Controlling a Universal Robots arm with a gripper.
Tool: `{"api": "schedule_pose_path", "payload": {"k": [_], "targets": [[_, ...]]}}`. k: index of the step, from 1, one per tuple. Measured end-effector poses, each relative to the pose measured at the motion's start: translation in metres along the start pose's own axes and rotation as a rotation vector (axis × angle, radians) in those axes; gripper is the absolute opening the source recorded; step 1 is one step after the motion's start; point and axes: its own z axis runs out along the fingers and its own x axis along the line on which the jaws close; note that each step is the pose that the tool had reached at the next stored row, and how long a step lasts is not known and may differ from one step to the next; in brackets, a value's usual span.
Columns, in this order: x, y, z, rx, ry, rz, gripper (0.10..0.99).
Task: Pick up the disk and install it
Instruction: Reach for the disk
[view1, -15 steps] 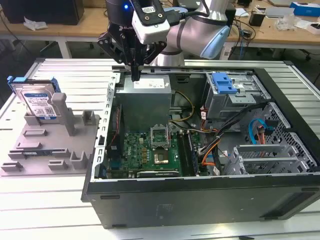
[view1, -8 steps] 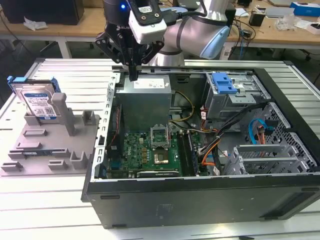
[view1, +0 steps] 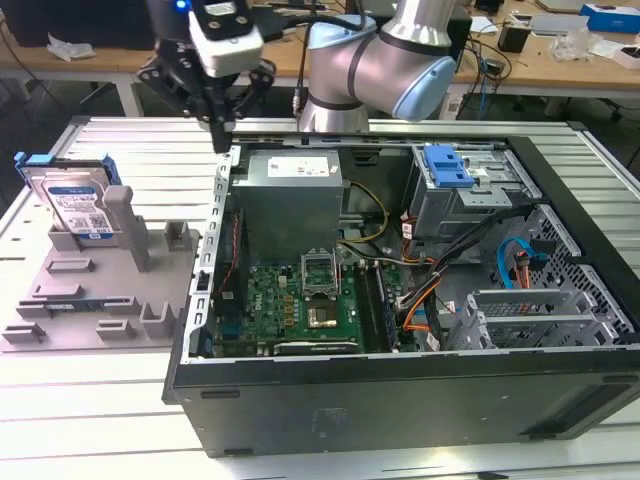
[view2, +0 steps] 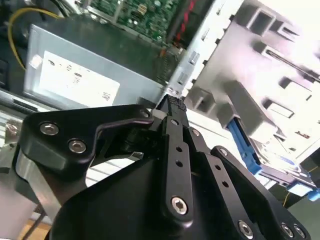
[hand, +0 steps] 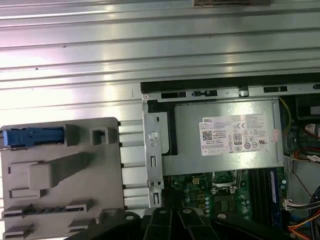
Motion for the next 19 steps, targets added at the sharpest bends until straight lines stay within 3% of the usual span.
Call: {"api": "schedule_pose_path", "payload": {"k": [2,6,8,12,15,19], "targets": [[0.0194,0.0024,-0.0003,0.000,-0.0001,0.000,0.106],[0.0439,0.0050,-0.0008,0.000,0.0000,0.000,0.106],[0.0640,0.0068,-0.0011,0.000,0.0000,0.000,0.106],[0.0887,0.0092,-0.0014,0.000,0.0000,0.000,0.106],[0.1017,0.0111,-0.0016,0.000,0.0000,0.000,0.106],[0.1239,0.0176,-0.0017,0.000,0.0000,0.000,0.106]]}}
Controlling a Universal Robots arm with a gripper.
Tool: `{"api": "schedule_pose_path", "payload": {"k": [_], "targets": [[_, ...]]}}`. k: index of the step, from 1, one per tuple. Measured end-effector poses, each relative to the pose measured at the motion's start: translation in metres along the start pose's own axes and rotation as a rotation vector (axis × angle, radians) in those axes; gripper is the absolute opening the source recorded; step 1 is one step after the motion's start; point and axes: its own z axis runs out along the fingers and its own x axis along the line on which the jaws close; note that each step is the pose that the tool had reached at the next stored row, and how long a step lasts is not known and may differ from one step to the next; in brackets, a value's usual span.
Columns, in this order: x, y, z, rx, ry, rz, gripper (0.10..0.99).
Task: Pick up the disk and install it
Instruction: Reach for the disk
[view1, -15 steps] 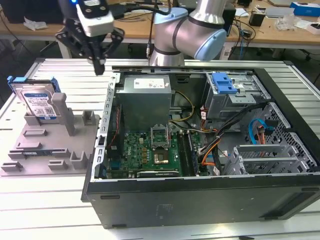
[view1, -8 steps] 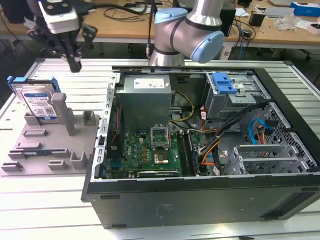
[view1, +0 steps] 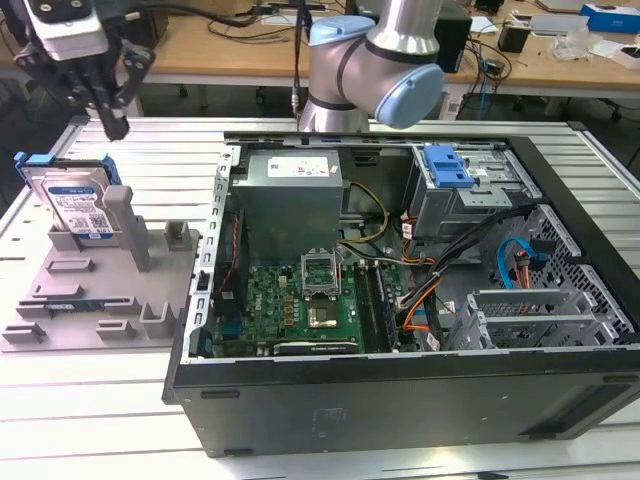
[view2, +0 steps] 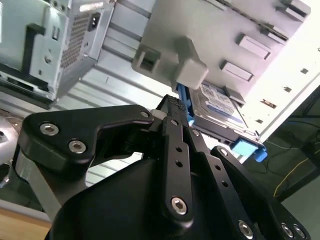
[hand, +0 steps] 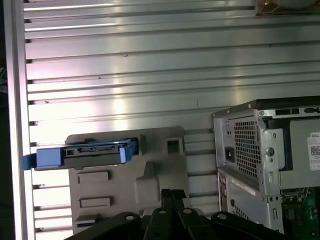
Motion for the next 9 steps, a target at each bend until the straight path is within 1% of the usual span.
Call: {"api": "schedule_pose_path", "payload": {"k": [3,5,6,7,9], "targets": [[0.0207,0.0089,0.0001,0.000,0.0000,0.000,0.106],[0.0325,0.0144,0.0002,0.000,0.0000,0.000,0.106],[0.0413,0.0186,0.0002,0.000,-0.0001,0.000,0.106],[0.0431,0.0197,0.0002,0.000,0.0001,0.000,0.106],[0.0432,0.0198,0.0003,0.000,0.0000,0.000,0.106]]}}
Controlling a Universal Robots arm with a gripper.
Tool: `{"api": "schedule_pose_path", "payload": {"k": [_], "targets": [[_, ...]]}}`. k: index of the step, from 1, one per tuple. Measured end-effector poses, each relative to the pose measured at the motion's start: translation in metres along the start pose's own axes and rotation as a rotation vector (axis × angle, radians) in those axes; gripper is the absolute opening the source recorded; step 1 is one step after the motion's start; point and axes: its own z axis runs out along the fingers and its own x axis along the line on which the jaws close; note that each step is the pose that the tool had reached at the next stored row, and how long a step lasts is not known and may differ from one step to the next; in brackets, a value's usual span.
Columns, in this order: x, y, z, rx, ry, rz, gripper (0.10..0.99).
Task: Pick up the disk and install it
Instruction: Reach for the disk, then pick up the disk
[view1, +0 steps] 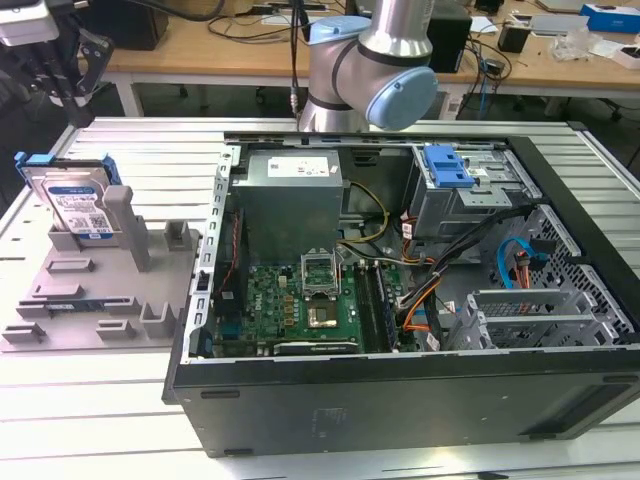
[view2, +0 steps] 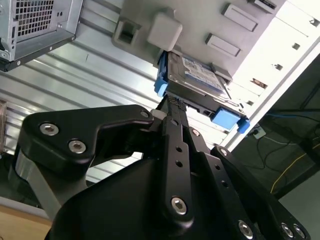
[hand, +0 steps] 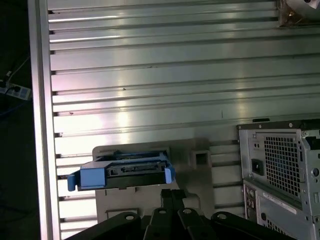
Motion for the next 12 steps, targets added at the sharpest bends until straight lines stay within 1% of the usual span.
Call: {"api": "schedule_pose_path", "payload": {"k": [12], "targets": [[0.0001,0.0013,0.0000,0.000,0.0001,0.000,0.106]]}}
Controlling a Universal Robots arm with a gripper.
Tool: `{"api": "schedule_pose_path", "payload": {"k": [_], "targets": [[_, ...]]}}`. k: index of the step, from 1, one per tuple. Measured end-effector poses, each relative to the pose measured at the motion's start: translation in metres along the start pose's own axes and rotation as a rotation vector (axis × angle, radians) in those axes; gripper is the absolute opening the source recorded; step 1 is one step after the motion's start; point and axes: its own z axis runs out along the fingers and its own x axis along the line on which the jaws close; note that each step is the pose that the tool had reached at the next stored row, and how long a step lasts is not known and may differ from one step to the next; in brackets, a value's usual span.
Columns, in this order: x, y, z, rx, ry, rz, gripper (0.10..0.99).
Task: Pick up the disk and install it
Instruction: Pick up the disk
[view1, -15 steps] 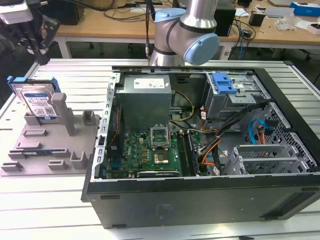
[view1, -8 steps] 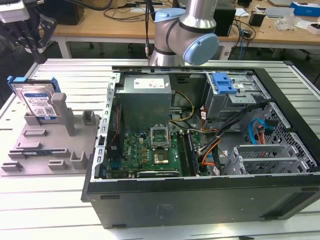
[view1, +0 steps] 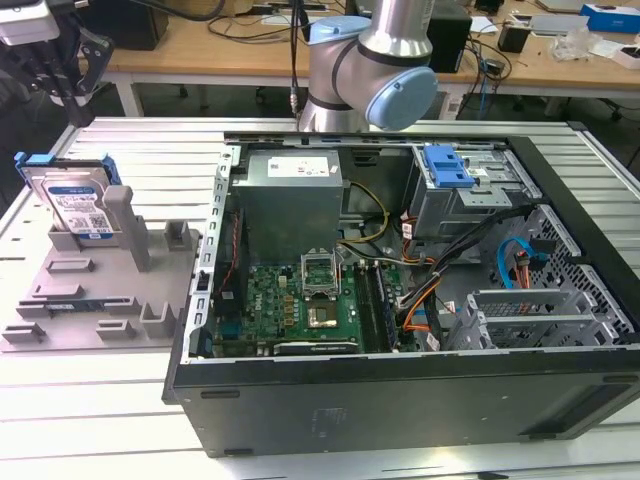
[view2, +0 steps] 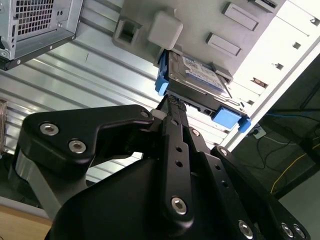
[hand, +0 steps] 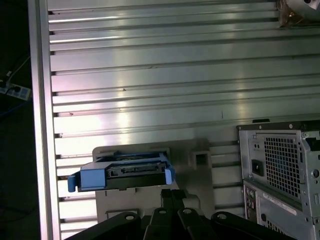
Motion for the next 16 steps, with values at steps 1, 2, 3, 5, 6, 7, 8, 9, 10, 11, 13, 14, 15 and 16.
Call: {"api": "schedule_pose_path", "payload": {"k": [1,2,3,5,6,7,8,9,10,11,13,14,15,16], "targets": [[0.0000,0.0001,0.0000,0.000,0.0000,0.000,0.106],[0.0000,0.0001,0.0000,0.000,0.0000,0.000,0.106],[0.0000,0.0001,0.0000,0.000,0.0000,0.000,0.106],[0.0000,0.0002,0.0000,0.000,0.0000,0.000,0.106],[0.0000,0.0002,0.0000,0.000,0.0000,0.000,0.106],[0.0000,0.0002,0.0000,0.000,0.0000,-0.001,0.106],[0.0000,0.0002,0.0000,0.000,0.0000,-0.001,0.106],[0.0000,0.0002,0.0001,0.000,0.0002,-0.001,0.106],[0.0000,0.0002,0.0003,0.000,0.0005,-0.002,0.106],[0.0000,0.0002,0.0006,-0.004,0.0064,-0.011,0.106],[0.0001,0.0002,0.0008,-0.007,0.0137,-0.046,0.106],[0.0001,0.0001,0.0009,-0.009,0.0164,-0.075,0.106],[0.0001,0.0002,0.0010,-0.009,0.0189,-0.104,0.106],[0.0001,0.0001,0.0011,-0.009,0.0206,-0.123,0.106]]}}
